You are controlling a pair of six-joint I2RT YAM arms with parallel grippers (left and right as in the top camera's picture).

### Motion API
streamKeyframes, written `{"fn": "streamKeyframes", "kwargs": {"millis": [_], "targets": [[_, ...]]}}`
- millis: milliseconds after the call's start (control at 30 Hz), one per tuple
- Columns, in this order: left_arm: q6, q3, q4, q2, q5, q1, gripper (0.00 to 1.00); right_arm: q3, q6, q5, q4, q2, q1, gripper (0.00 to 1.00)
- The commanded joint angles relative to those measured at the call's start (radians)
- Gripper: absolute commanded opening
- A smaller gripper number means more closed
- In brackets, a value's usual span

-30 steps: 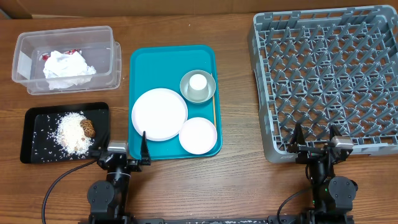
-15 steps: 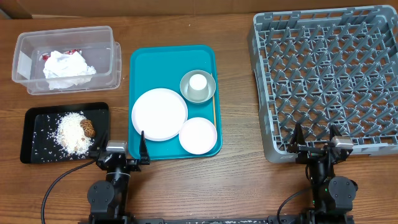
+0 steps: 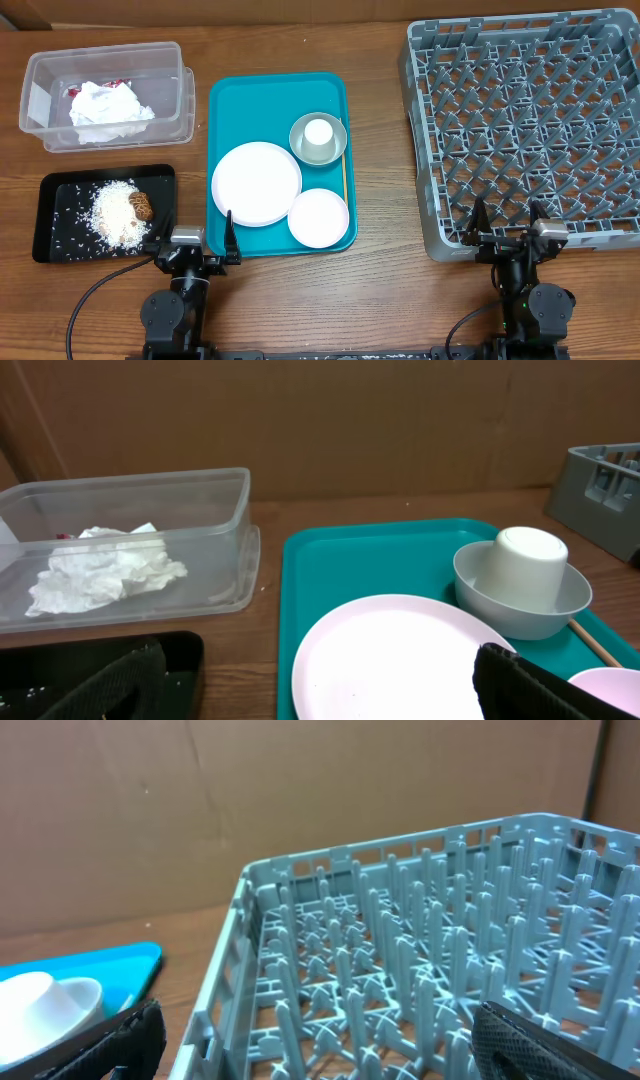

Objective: Sort waste into correct bins and load items into the dishwasher
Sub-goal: 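Raise the right gripper from rest toward the teal tray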

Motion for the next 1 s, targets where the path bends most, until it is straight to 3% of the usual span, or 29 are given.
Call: {"fn": "streamKeyframes", "kwargs": {"millis": [0,167,400,533,667,767,967], "targets": [[-0.02,-0.013,0.005,-0.012,-0.013,0.007,1.0,-0.01,0.21,-0.234,0.06,-0.01,0.003,1.0],[-0.02,-0.013,0.005,-0.012,-0.013,0.007,1.0,-0.01,0.718,-0.716,0.153,-0.01,0.003,1.0],[-0.02,-0.013,0.005,-0.012,-0.013,0.007,1.0,-0.01,1.148,-0.61,0.347,-0.01,0.003,1.0],[-0.02,-0.013,0.005,-0.012,-0.013,0.007,1.0,-0.001,1.218,-0.513,0.526,-0.01,0.003,1.0],[-0.02,-0.013,0.005,-0.012,-0.013,0.007,1.0,0.066,1.221,-0.468,0.509,0.003,0.003,1.0],[-0.02,-0.013,0.005,-0.012,-0.013,0.007,1.0,0.15,1.16,-0.48,0.413,0.054,0.003,1.0],[-0.02,-0.013,0.005,-0.012,-0.013,0.007,1.0,0.443,0.85,-0.566,0.069,0.308,0.003,0.99]]}}
